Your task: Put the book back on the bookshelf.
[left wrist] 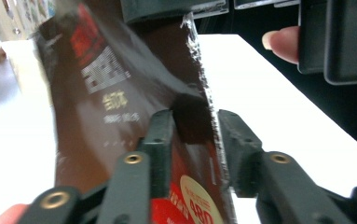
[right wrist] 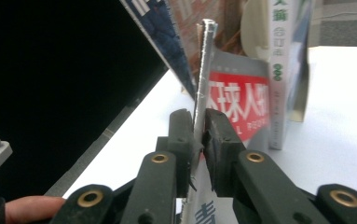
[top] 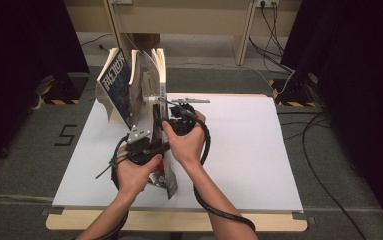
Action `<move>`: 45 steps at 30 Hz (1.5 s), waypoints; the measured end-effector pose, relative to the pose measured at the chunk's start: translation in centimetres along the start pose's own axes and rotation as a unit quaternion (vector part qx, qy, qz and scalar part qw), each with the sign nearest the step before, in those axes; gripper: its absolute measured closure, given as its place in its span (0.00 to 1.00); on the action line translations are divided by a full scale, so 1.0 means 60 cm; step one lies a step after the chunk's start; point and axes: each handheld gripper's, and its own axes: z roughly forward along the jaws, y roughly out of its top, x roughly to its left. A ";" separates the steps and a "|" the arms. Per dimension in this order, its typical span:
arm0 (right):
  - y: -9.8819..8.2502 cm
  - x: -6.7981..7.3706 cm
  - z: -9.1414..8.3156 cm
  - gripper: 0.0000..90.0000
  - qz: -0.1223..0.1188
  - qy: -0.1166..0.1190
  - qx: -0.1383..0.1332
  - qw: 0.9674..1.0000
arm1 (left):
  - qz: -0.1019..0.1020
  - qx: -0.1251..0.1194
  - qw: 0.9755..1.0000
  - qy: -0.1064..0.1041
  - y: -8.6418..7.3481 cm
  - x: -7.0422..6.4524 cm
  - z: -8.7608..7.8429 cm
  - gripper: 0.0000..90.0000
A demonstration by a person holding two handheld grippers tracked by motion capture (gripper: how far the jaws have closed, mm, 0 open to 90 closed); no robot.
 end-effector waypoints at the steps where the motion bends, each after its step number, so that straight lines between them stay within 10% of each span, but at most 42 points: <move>1: 0.000 0.003 0.001 0.88 -0.005 0.002 0.002 1.000 | 0.001 0.002 1.000 0.001 -0.001 0.003 -0.004 0.81; 11: 0.010 0.010 -0.025 0.69 -0.026 0.070 -0.038 0.996 | -0.021 -0.008 1.000 -0.016 -0.005 0.060 -0.045 0.95; 31: -0.032 -0.115 -0.093 0.70 0.051 0.013 -0.061 0.997 | -0.008 -0.055 0.997 -0.052 0.003 0.122 -0.160 0.97; 45: -0.106 -0.230 -0.132 0.70 0.117 -0.031 -0.054 0.991 | -0.026 -0.100 0.993 -0.050 -0.005 0.170 -0.217 0.97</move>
